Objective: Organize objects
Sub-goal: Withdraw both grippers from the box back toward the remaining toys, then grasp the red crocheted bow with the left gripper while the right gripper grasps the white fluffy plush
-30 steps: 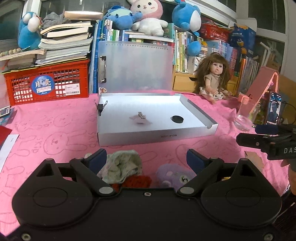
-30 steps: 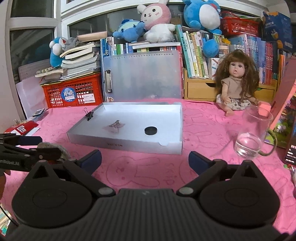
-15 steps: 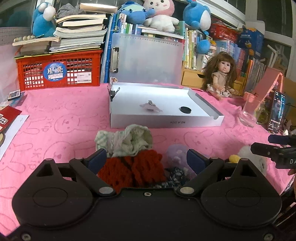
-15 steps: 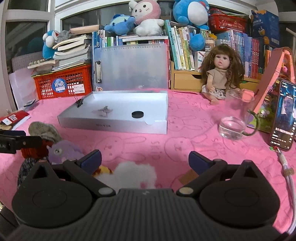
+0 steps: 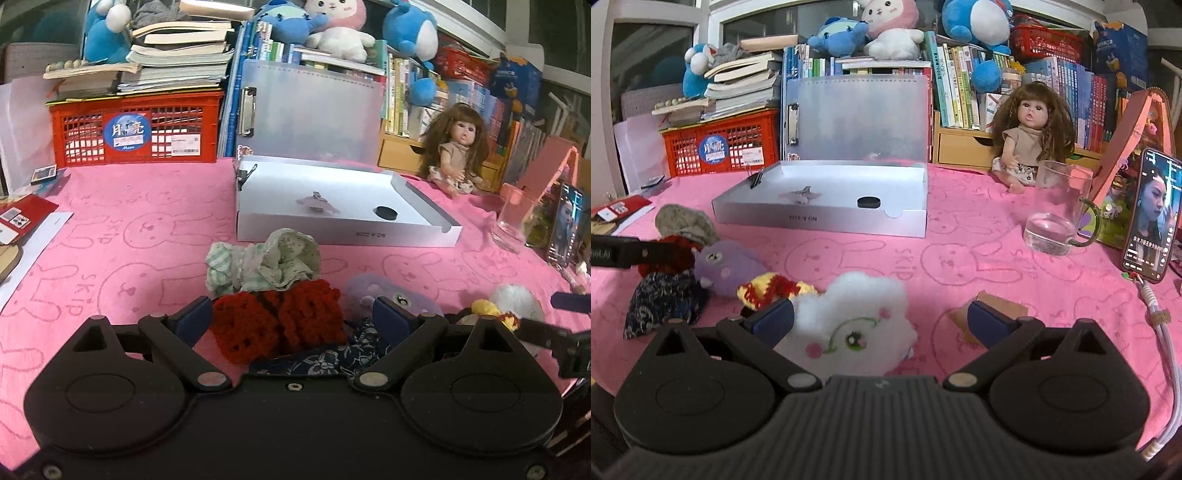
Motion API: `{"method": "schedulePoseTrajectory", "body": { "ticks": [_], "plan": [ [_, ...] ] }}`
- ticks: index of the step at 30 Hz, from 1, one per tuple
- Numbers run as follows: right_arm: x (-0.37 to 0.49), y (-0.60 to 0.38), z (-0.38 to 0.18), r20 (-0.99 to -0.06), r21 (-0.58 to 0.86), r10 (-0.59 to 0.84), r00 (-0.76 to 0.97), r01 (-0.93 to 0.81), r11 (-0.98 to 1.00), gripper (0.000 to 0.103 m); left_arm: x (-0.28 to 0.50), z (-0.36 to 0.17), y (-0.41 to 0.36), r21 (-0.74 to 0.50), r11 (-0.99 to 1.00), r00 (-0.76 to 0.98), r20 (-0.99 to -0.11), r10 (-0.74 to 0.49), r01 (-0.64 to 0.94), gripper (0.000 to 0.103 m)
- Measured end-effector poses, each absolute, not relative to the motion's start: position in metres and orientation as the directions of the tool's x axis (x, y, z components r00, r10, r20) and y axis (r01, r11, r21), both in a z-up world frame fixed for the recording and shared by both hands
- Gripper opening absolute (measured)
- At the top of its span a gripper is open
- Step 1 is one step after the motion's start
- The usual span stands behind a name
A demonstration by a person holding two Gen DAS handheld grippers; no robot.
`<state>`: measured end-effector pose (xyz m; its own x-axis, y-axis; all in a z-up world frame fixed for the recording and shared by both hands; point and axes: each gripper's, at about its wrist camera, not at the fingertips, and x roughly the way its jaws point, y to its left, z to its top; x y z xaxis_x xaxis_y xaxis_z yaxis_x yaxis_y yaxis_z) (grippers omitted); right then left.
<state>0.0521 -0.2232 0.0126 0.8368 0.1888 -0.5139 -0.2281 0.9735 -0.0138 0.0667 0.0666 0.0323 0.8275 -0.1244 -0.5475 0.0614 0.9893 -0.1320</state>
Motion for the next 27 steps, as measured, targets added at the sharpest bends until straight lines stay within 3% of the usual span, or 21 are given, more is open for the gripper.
{"method": "schedulePoseTrajectory", "body": {
  "ticks": [27],
  "plan": [
    [0.05,-0.197,-0.002,-0.544,-0.093,0.21,0.813,-0.307,0.947,0.103,0.08,0.017,0.064,-0.148,0.989,0.81,-0.58,-0.085,-0.003,0.094]
  ]
}}
